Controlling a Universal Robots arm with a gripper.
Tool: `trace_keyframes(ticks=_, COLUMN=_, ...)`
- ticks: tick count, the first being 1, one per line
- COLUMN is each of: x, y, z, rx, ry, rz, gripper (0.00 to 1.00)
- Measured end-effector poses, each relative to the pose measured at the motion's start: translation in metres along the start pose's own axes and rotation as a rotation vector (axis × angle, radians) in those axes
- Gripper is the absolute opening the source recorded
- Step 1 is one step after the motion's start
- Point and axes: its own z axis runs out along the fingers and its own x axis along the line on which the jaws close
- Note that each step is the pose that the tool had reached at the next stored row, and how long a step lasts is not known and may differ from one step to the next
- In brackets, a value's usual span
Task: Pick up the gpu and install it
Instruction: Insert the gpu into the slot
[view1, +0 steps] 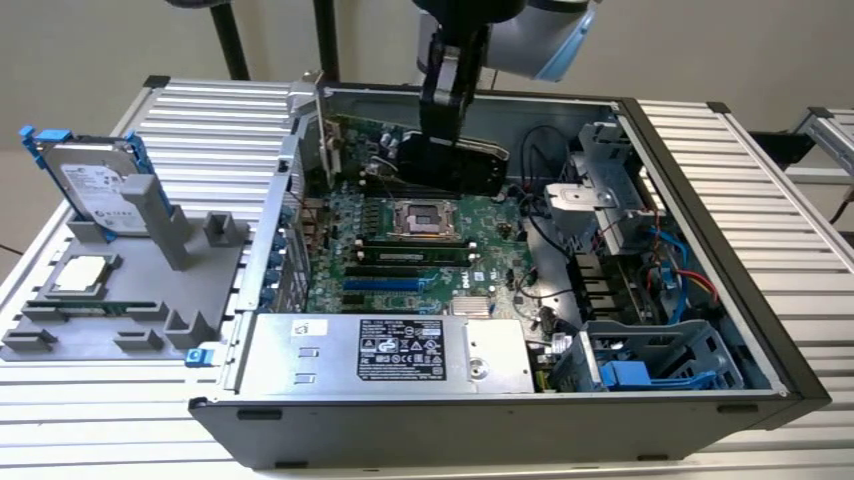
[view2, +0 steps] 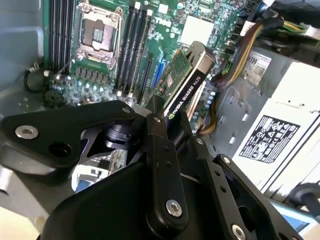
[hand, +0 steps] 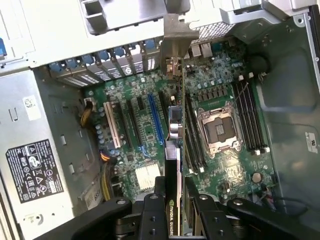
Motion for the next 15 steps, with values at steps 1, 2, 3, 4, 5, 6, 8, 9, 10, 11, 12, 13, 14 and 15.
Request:
trace_keyframes(ticks=1, x=0.0, y=0.0, z=0.0, rx=-0.0012, ry=0.0002, rz=-0.018, gripper=0.0)
trace_keyframes(ticks=2, x=0.0, y=0.0, z=0.0001, rx=-0.0025, ry=0.0004, rz=-0.036, gripper=0.0)
trace_keyframes(ticks=3, x=0.0, y=0.0, z=0.0001, rx=-0.0038, ry=0.0007, rz=-0.054, gripper=0.0)
trace_keyframes(ticks=4, x=0.0, y=0.0, z=0.0001, rx=-0.005, ry=0.0009, rz=-0.071, gripper=0.0)
trace_keyframes(ticks=5, x=0.0, y=0.0, z=0.0001, rx=-0.0062, ry=0.0012, rz=-0.088, gripper=0.0)
trace_keyframes(ticks=6, x=0.0, y=0.0, z=0.0, rx=-0.0076, ry=0.0016, rz=-0.107, gripper=0.0)
trace_keyframes(ticks=8, x=0.0, y=0.0, z=0.0, rx=-0.01, ry=0.002, rz=-0.141, gripper=0.0)
trace_keyframes(ticks=9, x=0.0, y=0.0, z=0.0, rx=-0.0113, ry=0.0023, rz=-0.159, gripper=0.0)
trace_keyframes(ticks=10, x=0.0, y=-0.0001, z=0.0, rx=-0.0126, ry=0.0026, rz=-0.178, gripper=0.0)
trace_keyframes(ticks=11, x=-0.0001, y=0.0, z=0.0001, rx=-0.0136, ry=0.0027, rz=-0.193, gripper=0.0)
trace_keyframes(ticks=12, x=-0.0001, y=0.0, z=0.0, rx=-0.0137, ry=0.0028, rz=-0.195, gripper=0.0)
trace_keyframes(ticks=13, x=-0.0001, y=0.0, z=0.0, rx=-0.0138, ry=0.0029, rz=-0.196, gripper=0.0)
trace_keyframes(ticks=14, x=-0.0001, y=-0.0001, z=0.0, rx=-0.0139, ry=0.0029, rz=-0.196, gripper=0.0)
trace_keyframes(ticks=15, x=-0.0001, y=-0.0001, z=0.0, rx=-0.0139, ry=0.0028, rz=-0.196, gripper=0.0)
